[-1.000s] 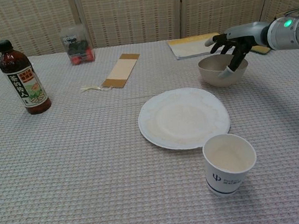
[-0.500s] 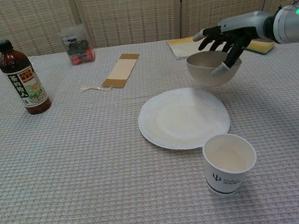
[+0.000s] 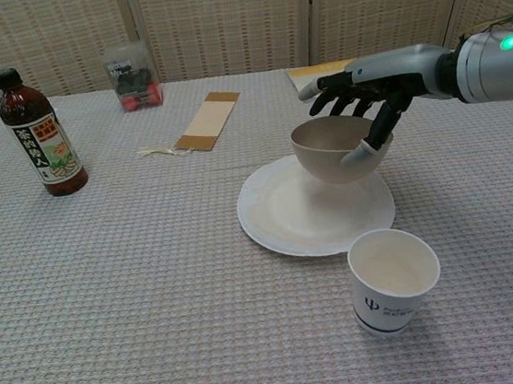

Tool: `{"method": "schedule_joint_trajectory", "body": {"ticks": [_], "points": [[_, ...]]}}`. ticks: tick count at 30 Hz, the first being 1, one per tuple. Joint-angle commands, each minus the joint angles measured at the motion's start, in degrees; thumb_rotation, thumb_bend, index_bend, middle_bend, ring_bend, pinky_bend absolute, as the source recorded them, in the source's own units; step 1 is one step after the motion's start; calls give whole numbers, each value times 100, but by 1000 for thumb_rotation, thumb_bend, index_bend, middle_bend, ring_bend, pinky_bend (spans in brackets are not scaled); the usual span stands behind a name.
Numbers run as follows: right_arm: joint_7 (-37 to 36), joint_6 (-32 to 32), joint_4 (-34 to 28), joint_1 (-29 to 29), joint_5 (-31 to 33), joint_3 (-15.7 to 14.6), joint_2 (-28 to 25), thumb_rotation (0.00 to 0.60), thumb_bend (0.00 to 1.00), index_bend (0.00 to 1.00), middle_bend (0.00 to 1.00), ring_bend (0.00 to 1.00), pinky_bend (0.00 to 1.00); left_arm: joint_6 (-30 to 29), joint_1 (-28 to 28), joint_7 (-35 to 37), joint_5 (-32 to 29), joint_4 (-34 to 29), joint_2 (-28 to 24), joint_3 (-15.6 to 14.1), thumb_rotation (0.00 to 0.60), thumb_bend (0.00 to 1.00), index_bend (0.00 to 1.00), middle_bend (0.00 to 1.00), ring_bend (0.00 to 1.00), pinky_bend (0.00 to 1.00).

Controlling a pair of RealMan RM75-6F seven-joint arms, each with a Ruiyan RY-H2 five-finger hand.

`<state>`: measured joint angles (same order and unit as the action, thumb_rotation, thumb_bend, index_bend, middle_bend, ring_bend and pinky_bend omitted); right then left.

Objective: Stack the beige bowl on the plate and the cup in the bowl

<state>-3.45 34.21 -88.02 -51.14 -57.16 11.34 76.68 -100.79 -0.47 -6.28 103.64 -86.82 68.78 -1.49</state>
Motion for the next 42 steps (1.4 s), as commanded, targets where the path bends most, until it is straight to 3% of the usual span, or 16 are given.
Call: {"method": "schedule_joint_trajectory", "body": {"ticks": [1, 10, 12, 15, 17, 23, 29, 36, 42], "points": [[104, 15, 31, -64, 94, -67, 151, 600, 261, 0, 85, 214, 382, -105, 45, 25, 74, -18, -35, -16, 600, 314, 37, 0, 0, 157], [431, 147, 195, -202, 302, -166, 531, 600, 237, 0, 75, 215, 364, -370, 151, 133, 161, -5, -115, -5, 600, 314, 37, 0, 0, 157], [457, 106, 191, -228, 319, -179, 524, 600, 206, 0, 55, 196, 297, -381, 158, 149, 148, -2, -118, 6, 600, 314, 37, 0, 0, 157], [495, -80, 138, -301, 377, -221, 414, 600, 162, 0, 4, 76, 96, -374, 163, 153, 128, 11, -119, 17, 600, 314, 37, 0, 0, 156], [530, -204, 97, -356, 431, -260, 319, 600, 145, 0, 0, 19, 18, -356, 161, 151, 126, 8, -117, 17, 600, 314, 37, 0, 0, 156], [586, -295, -156, -401, 472, -346, 36, 600, 133, 0, 0, 0, 0, -365, 174, 135, 125, 5, -113, 31, 600, 314, 37, 0, 0, 157], [492, -257, -894, -311, 354, -303, -664, 600, 132, 0, 0, 0, 0, -343, 174, 138, 88, 10, -109, 53, 600, 314, 37, 0, 0, 157], [78, -146, -1989, 20, -217, -94, -1813, 600, 131, 0, 0, 0, 0, -280, 160, 63, 70, 7, -73, 69, 600, 314, 37, 0, 0, 157], [-237, -629, -2495, 93, -611, -107, -2524, 600, 127, 0, 0, 0, 0, -168, 126, -55, 76, 2, -13, 61, 600, 314, 37, 0, 0, 157]]}}
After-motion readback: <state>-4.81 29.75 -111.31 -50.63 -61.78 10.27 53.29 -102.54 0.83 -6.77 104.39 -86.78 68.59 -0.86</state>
